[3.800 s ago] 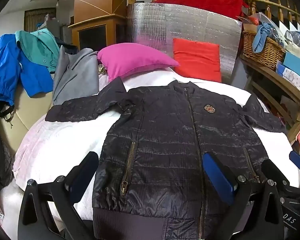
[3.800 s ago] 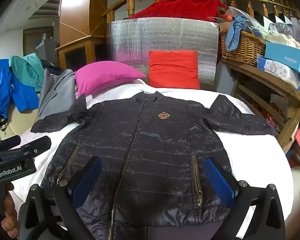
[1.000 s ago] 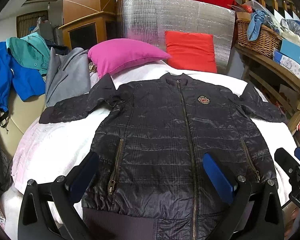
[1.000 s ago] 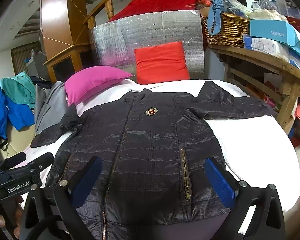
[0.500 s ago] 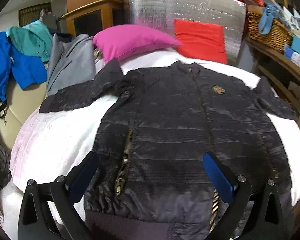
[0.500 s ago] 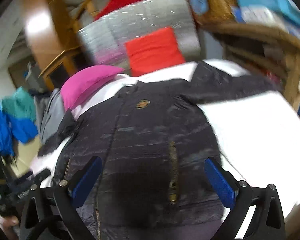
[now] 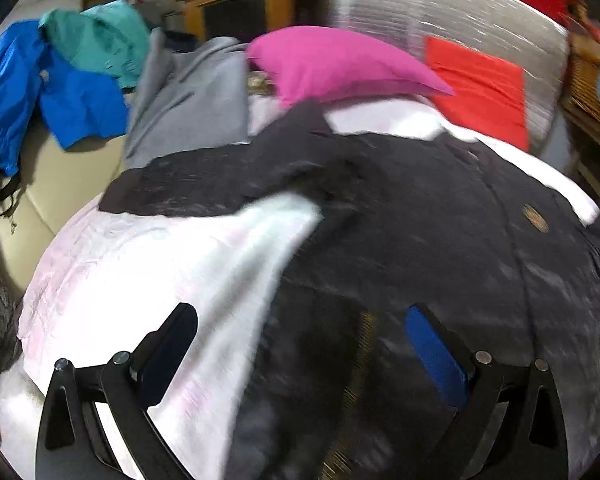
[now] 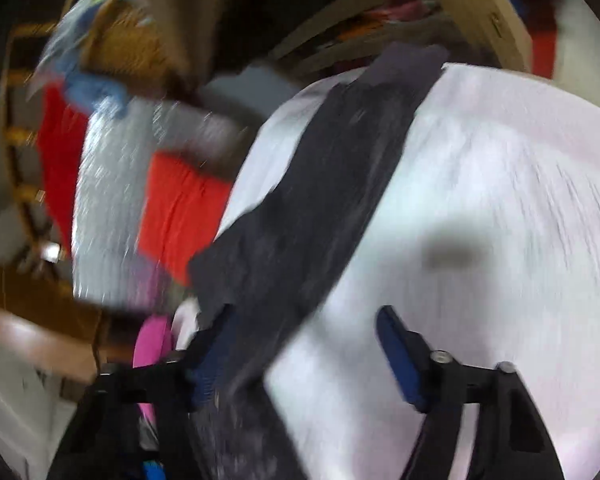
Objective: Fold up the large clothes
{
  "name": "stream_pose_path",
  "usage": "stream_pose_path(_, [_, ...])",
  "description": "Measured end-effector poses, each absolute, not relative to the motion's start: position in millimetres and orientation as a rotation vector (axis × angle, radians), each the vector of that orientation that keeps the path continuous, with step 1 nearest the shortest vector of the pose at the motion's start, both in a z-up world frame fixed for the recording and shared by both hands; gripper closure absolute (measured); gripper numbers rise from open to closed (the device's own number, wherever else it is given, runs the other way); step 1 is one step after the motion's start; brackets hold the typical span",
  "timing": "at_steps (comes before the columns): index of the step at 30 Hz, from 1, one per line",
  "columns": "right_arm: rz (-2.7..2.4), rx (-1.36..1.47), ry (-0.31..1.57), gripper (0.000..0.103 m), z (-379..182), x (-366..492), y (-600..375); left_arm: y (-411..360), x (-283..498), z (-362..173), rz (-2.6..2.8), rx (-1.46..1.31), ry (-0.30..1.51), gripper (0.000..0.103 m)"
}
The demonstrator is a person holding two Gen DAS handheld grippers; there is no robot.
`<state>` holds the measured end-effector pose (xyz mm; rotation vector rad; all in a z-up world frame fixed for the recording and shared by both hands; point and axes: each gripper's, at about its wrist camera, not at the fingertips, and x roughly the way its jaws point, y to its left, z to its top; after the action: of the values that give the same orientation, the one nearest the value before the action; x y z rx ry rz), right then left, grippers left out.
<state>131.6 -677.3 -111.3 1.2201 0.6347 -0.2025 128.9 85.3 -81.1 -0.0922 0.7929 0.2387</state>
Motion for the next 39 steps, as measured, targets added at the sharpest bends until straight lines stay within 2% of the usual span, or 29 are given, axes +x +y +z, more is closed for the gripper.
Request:
stream_pose_path(6, [-0.288,1.209,0.636,0.038,-124.3,177.7,-717.3,137.3,152.1,-103.0,0.357,-0.178,0.791,0.000])
stream_pose_path(8, [-0.315,1.189,0.637,0.043,-124.7,187.4,-722.6,144.6,154.9,-112.7,0.369,-0.195,0.802,0.000])
stream_pose_path(9, [-0.330,1.179,0.645,0.052,-124.7,191.7,-725.6,146.8,156.3,-117.2,0.368,-0.206,0.806,0.000])
stream_pose_path(10, [-0.354,1.160,0.662,0.074,-123.5,195.5,-728.8,149.4,157.5,-122.2,0.364,-0.218,0.808,0.000])
stream_pose_path(11, [-0.395,1.113,0.703,0.085,-117.8,202.5,-729.4,149.4,157.0,-125.1,0.362,-0.225,0.811,0.000])
stream_pose_path(13, [-0.427,0.994,0.718,0.092,-93.4,209.6,-722.1,153.9,157.8,-132.2,0.356,-0.249,0.814,0.000])
stream_pose_path(18, [-0.384,0.667,0.663,0.093,10.1,237.1,-660.3,174.0,153.4,-143.5,0.354,-0.370,0.819,0.000])
stream_pose_path(23, [-0.192,0.396,0.544,0.093,111.1,264.3,-525.4,183.7,147.9,-142.7,0.329,-0.439,0.803,0.000])
stream_pose_path(26, [-0.023,0.294,0.504,0.093,136.3,270.2,-429.7,182.4,147.3,-140.4,0.317,-0.434,0.794,0.000])
stream_pose_path(28, [0.078,0.243,0.511,0.093,134.2,273.1,-366.6,182.2,144.7,-138.5,0.316,-0.423,0.786,0.000])
stream_pose_path(30, [0.139,0.225,0.551,0.090,116.1,273.3,-323.4,181.6,145.3,-137.8,0.311,-0.419,0.785,0.000])
stream_pose_path(32, [0.195,0.234,0.645,0.078,77.0,280.0,-284.7,181.2,145.1,-138.3,0.313,-0.415,0.787,0.000])
stream_pose_path(34, [0.239,0.240,0.762,0.014,31.6,282.3,-257.3,178.9,144.3,-138.5,0.311,-0.405,0.794,0.000])
stream_pose_path(35, [0.269,0.237,0.818,0.007,6.1,283.3,-245.9,178.2,145.2,-139.2,0.310,-0.398,0.798,0.000])
stream_pose_path(39, [0.299,0.277,0.913,0.007,-47.9,274.8,-253.0,175.6,147.6,-141.7,0.312,-0.370,0.813,0.000])
